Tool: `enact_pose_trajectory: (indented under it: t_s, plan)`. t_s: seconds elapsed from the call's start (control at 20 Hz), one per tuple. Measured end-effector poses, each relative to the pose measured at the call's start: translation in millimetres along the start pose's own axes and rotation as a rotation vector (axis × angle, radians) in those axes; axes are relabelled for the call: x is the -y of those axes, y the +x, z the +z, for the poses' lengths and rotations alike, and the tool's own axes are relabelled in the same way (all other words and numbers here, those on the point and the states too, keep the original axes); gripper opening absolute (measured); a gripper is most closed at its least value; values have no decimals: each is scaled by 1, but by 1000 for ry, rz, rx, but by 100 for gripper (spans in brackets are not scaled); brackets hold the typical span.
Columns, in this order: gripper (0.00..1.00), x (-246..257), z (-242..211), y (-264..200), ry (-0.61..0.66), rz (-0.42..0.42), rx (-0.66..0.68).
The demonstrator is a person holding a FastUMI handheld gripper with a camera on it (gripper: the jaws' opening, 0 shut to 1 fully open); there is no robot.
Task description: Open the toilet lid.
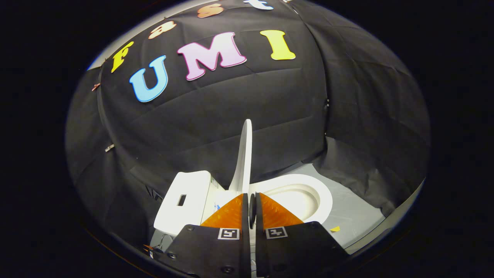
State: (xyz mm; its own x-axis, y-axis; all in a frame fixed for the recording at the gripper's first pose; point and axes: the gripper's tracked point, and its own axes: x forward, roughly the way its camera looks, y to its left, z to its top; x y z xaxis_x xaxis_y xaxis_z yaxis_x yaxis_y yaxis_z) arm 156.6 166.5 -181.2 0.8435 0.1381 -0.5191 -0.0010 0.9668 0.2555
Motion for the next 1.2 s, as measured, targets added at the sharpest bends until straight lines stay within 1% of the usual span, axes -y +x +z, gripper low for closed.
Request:
enact_pose_trajectory:
  t_s: [0.35,0.6,0.8,0.9,1.2]
  plan:
    - [11,-57,-5,-11,-97,3,37]
    - [13,-110,-13,-15,-191,19,61]
    - [14,-139,-21,-17,-237,3,74]
    - [15,-157,-27,-17,-249,18,78]
    - [15,-208,-51,-13,-340,46,81]
